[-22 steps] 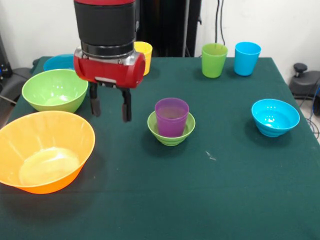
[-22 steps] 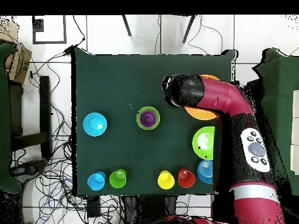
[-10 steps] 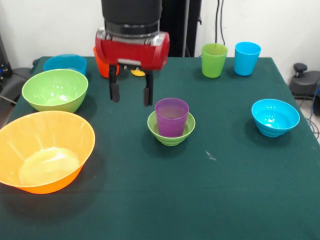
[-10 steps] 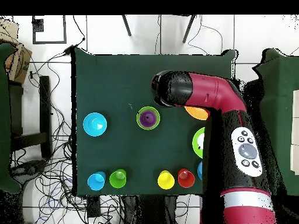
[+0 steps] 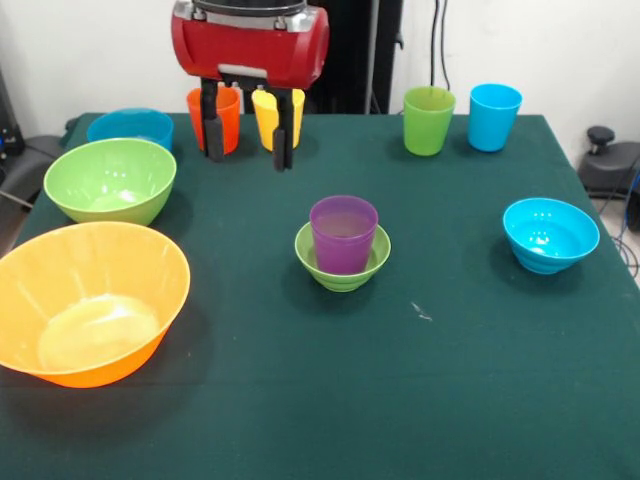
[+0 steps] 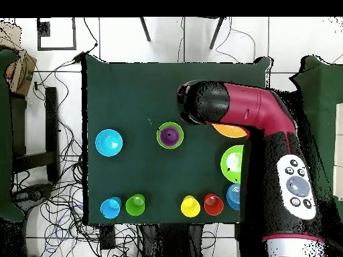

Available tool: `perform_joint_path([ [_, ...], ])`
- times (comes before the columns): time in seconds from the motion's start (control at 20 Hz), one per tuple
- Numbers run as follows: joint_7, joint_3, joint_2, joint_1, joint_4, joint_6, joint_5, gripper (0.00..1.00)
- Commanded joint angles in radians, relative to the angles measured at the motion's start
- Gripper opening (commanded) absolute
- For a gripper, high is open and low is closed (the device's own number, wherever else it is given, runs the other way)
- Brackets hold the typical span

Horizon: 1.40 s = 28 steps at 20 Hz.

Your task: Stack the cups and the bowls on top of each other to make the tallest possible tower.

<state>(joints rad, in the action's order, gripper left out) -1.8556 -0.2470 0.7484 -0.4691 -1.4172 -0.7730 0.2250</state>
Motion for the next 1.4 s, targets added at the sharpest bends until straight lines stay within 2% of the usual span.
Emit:
perform_joint_path([
  [0.05, 0.263, -0.104, -0.058, -0.036, -0.112, -0.062, 0.093, 1.0],
  [0.3, 0.292, -0.111, -0.067, -0.018, -0.091, -0.097, 0.148, 1.0],
  [0.5, 0.302, -0.131, -0.06, -0.028, -0.126, -0.102, 0.158, 1.0],
  [1.1, 0.362, -0.203, -0.054, -0.112, -0.223, -0.092, 0.225, 1.0],
  [1.4, 0.353, -0.226, -0.082, -0.149, -0.24, -0.033, 0.287, 1.0],
])
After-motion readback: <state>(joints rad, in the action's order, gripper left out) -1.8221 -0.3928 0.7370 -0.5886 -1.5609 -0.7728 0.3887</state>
